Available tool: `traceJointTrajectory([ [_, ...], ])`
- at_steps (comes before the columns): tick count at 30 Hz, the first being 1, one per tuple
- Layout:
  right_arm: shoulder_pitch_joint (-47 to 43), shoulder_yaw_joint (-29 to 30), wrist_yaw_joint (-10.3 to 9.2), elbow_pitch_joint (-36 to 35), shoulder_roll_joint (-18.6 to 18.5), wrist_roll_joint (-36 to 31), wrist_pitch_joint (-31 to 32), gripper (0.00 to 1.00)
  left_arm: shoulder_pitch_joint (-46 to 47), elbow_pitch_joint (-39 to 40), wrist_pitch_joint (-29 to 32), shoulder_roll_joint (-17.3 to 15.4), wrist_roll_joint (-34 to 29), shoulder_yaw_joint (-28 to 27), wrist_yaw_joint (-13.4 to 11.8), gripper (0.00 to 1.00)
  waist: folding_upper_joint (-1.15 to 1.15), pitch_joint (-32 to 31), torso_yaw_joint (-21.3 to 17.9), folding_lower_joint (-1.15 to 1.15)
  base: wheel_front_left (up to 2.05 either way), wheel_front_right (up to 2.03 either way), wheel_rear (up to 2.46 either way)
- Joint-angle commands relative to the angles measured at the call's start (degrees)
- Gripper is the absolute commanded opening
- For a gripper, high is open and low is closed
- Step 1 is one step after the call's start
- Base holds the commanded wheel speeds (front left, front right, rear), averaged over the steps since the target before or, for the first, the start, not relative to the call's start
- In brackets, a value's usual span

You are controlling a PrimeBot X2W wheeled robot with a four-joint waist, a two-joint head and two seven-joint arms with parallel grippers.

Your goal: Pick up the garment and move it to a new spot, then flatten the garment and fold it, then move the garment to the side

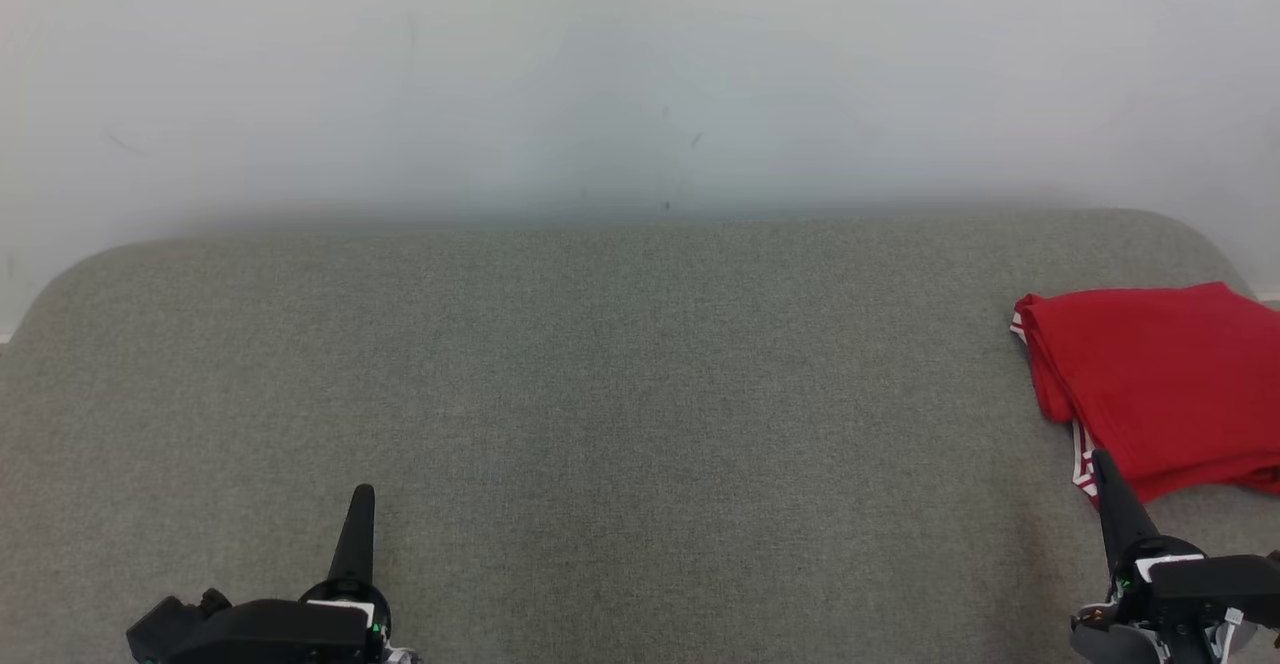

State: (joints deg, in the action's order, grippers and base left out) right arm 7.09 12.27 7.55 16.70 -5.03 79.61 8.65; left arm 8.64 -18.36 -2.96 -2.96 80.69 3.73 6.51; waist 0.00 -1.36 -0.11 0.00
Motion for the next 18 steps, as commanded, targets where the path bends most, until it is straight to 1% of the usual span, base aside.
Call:
traceJointTrajectory([
  [1, 0.76, 0.44, -0.09, 0.02, 0.14, 1.06, 0.49, 0.00, 1.27, -0.09, 0.17, 0.08, 0.96, -0.24, 0.18, 0.00, 0.00, 0.07, 0.01, 0.00, 0.00, 0.00, 0.00],
  [18, 2.82, 2.52, -0.11, 1.52, 0.85, 7.67, 3.12, 0.00, 3.58, -1.45, 1.48, 0.11, 8.49, -0.60, 0.76, 0.00, 0.00, 1.15, 0.06, 0.00, 0.00, 0.00, 0.00],
])
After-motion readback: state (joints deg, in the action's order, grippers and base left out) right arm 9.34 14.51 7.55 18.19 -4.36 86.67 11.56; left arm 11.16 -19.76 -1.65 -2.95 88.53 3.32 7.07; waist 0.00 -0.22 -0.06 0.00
